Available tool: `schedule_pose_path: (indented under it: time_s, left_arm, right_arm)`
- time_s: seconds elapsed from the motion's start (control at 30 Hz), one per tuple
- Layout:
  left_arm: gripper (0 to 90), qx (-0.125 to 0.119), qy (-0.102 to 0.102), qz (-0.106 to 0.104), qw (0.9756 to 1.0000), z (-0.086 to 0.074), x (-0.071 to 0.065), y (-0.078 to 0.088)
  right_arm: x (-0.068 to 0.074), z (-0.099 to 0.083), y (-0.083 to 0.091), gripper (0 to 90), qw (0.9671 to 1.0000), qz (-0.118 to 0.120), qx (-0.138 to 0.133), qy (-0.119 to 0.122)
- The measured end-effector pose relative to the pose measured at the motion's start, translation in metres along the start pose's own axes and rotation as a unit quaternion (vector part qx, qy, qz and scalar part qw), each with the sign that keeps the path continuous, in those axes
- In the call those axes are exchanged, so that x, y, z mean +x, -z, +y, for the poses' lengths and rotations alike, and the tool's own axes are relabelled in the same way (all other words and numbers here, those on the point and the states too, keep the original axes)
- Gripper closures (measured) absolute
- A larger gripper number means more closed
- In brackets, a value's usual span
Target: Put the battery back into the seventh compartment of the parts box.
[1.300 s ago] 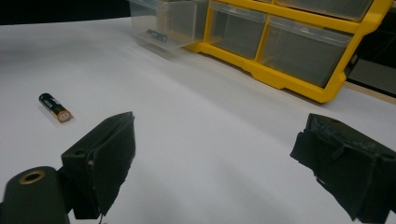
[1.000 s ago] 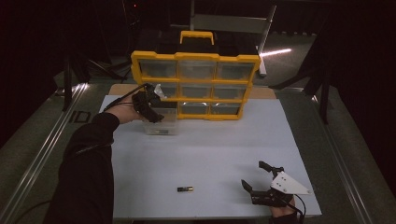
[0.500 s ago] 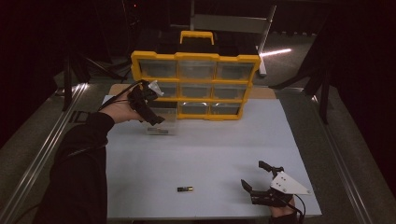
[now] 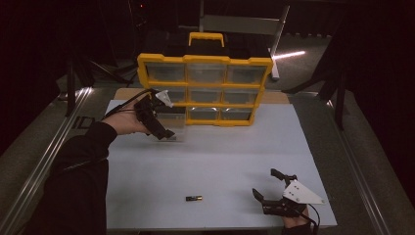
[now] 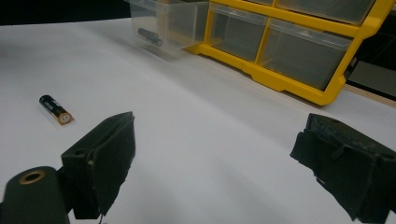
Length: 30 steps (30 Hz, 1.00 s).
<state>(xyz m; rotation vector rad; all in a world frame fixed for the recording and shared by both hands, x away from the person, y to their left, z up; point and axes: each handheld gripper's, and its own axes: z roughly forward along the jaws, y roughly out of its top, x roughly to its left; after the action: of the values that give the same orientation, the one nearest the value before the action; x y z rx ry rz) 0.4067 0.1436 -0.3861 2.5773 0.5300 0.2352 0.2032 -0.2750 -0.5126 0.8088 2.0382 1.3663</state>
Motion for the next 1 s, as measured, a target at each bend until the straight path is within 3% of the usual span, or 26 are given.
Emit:
schedule_pose_path:
  time_s: [0.17,0.7,1.0]
  left_arm:
    - [0.0,-0.013,-0.008,-0.007,0.9999,0.001,-0.010,0.003]
    - [0.0,-0.001,-0.041,-0.037,0.9985,0.000,-0.047,-0.008]
    - [0.0,-0.015,-0.050,-0.063,0.9967,-0.006,-0.063,-0.012]
  right_arm:
    - [0.000,0.000,0.001,10.4,1.0000,-0.001,-0.002,0.001]
    - [0.000,0.001,0.001,10.4,1.0000,0.000,-0.003,0.002]
    - [0.000,0.001,0.001,10.4,1.0000,0.000,-0.003,0.001]
